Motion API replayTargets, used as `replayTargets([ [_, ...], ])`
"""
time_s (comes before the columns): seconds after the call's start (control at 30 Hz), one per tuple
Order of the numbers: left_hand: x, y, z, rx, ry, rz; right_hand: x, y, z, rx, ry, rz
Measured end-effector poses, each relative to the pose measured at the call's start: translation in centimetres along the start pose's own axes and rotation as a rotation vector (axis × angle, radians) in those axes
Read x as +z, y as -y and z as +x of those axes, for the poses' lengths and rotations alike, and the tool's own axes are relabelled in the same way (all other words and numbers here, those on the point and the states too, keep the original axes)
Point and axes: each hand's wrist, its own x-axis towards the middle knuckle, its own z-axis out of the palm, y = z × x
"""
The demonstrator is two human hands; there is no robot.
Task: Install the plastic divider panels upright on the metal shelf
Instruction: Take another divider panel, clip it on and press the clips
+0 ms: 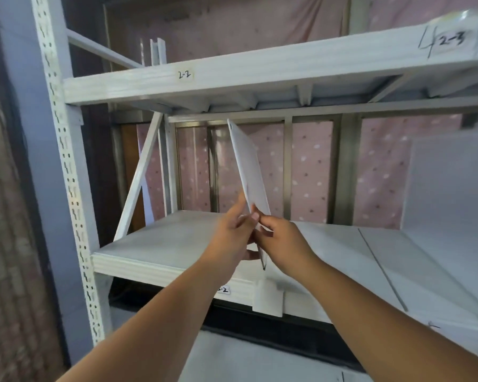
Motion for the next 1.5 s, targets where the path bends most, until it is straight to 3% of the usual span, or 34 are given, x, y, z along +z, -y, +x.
replayTargets([
  [0.47,1.3,1.5,-0.3,0.035,-0.006,0.079,-0.2,-1.4,-2.2,0.0,-0.057,0.028],
  [0.87,2.4,1.5,-0.6,0.265,-0.129,0.459,1.0,-2.7,-3.1,-0.035,-0.172,0.048],
  [1.07,2.5,1.9,0.1,0.229,-0.225,0.483,1.4,-2.6,-3.4,-0.074,-0.172,-0.127],
  [1.5,3.3,3.6,-0.7,0.223,-0.206,0.607,2.8,-3.7,-5.7,-0.038,-0.25,-0.186],
])
